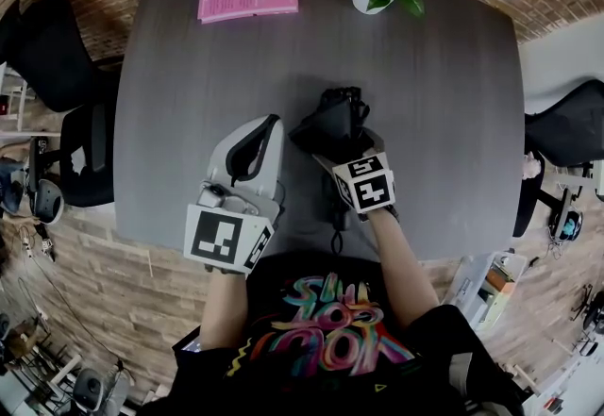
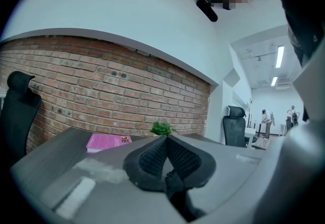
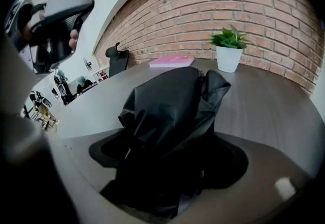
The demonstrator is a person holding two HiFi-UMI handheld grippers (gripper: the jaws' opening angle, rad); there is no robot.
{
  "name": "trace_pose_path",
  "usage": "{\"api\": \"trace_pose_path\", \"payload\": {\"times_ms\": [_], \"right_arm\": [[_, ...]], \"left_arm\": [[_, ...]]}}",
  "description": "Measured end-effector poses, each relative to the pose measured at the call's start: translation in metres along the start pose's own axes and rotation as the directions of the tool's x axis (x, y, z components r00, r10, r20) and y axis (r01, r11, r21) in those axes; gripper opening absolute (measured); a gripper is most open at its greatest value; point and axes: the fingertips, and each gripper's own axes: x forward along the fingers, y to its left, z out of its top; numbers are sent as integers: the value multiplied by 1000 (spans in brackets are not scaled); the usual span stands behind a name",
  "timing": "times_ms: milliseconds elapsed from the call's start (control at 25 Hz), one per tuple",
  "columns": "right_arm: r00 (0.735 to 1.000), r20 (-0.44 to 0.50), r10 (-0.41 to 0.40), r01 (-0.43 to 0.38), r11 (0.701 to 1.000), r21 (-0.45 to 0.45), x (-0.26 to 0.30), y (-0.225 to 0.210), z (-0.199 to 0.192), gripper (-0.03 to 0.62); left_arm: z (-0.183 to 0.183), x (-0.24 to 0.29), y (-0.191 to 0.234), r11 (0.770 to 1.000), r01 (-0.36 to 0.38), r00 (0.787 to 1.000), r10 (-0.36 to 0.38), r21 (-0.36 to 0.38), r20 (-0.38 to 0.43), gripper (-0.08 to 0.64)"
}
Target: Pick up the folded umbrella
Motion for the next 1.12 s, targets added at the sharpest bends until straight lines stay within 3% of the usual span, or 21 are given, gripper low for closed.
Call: {"api": "trace_pose_path", "payload": {"times_ms": [120, 440, 720, 1120], "right_arm": [[999, -38, 23, -23, 1000, -8, 5, 2, -4, 428], [999, -32, 16, -16, 1000, -18, 8, 2, -4, 428], [999, -33, -6, 7, 1000, 20, 4, 0, -4, 350], [1000, -26, 3, -2, 997, 73, -2, -2, -3, 310]], "left_arm": [[2, 2, 1, 1000, 0, 1000, 0, 0, 4, 2], [3, 10, 3, 1000, 8, 1000, -8, -2, 6, 2], [5, 11, 2, 1000, 18, 1000, -18, -1, 11, 2], [15, 6, 7, 1000, 17, 999, -17, 8, 30, 0]]}}
